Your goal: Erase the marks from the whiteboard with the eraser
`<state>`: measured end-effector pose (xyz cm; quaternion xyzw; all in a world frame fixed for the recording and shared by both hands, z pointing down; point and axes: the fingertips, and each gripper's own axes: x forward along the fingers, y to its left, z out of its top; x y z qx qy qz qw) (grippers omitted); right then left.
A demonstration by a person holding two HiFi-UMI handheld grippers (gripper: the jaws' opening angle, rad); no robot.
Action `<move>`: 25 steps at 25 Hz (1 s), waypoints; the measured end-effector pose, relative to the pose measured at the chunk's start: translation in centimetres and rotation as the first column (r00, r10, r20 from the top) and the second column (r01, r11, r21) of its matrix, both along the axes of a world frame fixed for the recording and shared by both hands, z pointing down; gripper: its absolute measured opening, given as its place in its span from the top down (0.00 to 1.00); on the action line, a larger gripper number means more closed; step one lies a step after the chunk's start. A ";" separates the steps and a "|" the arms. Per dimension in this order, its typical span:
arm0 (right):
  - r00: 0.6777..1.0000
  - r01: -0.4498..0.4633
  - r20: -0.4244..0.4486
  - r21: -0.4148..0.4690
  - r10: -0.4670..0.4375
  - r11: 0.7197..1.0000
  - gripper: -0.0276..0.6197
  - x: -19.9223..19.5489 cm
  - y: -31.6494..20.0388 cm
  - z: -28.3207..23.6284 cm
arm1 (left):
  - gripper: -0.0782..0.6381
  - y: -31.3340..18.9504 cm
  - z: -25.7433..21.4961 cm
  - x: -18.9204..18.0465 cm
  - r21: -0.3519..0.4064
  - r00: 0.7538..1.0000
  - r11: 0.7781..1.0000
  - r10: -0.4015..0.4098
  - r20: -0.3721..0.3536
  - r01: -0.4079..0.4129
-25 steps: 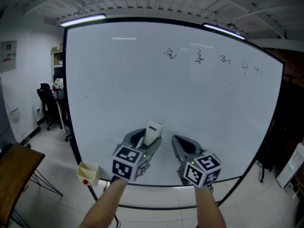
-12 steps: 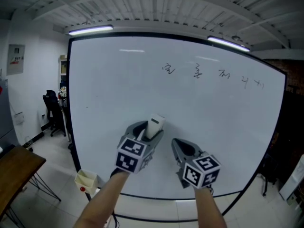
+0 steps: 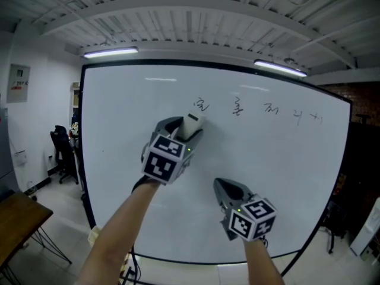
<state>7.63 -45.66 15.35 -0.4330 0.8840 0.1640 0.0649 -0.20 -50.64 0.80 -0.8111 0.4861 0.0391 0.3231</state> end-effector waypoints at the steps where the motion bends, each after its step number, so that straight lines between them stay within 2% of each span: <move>1: 1.000 0.000 -0.001 0.003 0.000 1.000 0.96 0.1 0.0 -0.1 | 0.52 -0.2 -1.1 -0.2 0.014 1.000 1.000 -0.016 0.000 0.016; 6: 1.000 -0.009 0.008 0.016 0.009 1.000 0.96 0.8 0.0 -0.3 | 0.53 -1.5 -5.7 -1.2 0.067 0.992 0.990 -0.123 -0.009 0.123; 12: 1.000 -0.017 0.017 0.006 0.017 1.000 0.96 1.9 -0.2 0.4 | 0.53 -2.3 -8.6 -1.1 0.108 0.980 0.975 -0.197 0.012 0.195; 19: 0.999 -0.022 0.037 -0.009 0.023 1.000 0.96 2.8 -0.6 1.3 | 0.53 -2.5 -8.3 -0.4 0.145 0.981 0.972 -0.193 0.031 0.186; 25: 0.998 -0.021 0.057 -0.034 0.022 0.999 0.96 3.2 -0.9 2.3 | 0.53 -2.5 -5.6 2.6 0.126 0.983 0.982 -0.153 0.102 0.140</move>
